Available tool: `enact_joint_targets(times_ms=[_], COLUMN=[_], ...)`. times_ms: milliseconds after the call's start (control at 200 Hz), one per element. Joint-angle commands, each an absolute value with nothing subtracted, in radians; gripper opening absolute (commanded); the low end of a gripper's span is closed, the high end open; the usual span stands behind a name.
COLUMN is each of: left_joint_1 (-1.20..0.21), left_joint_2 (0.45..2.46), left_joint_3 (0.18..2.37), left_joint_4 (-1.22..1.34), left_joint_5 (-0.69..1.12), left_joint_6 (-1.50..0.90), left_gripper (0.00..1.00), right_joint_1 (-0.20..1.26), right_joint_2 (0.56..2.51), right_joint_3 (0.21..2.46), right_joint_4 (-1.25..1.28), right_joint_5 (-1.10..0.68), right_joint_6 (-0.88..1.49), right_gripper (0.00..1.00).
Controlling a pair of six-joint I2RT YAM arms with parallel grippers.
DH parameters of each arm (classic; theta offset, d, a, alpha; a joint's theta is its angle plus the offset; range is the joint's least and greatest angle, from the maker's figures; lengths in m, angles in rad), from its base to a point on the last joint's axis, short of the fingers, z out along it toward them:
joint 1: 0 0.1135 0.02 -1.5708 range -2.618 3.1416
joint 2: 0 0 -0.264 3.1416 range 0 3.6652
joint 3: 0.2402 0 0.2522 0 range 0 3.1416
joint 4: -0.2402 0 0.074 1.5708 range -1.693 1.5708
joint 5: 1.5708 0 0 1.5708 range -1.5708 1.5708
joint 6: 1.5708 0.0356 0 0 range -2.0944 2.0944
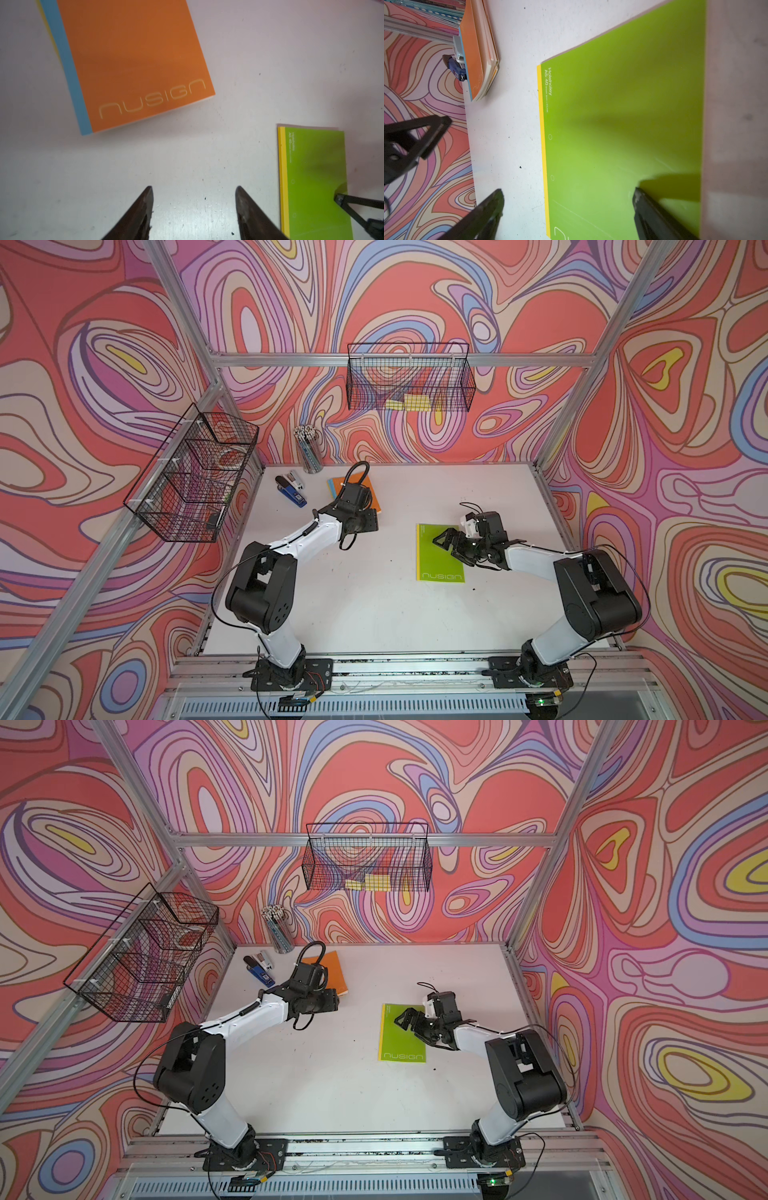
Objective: Close the notebook
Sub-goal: Pick up the notebook from the center of the board.
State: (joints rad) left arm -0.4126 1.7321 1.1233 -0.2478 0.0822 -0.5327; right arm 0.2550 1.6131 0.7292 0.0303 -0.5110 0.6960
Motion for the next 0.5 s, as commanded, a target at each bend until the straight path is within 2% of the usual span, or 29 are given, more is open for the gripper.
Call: enact_joint_targets(times_ms=[0, 175, 496], left_joint_1=[-0.414, -0.424, -0.493], left_joint_2=[1.741, 1.792, 1.953], left_joint_3=[1.043, 0.948, 0.957], left_joint_4=[-0.051, 0.182, 0.411], left_joint_5=[0.252, 0.401, 0.529], left_joint_6=[-0.682, -0.821, -1.042], left_gripper=[0.62, 0.59, 0.51], right_joint_1=[0.258, 0.258, 0.258], right_joint_2=[1.584, 1.587, 1.598], right_joint_3=[0.735, 0.732, 0.712], right_joint_4=[0.006, 0.019, 0.077], right_joint_5=[-0.503, -0.507, -0.515], right_joint_6=[0.678, 0.683, 0.693], right_gripper=[0.98, 0.98, 0.98])
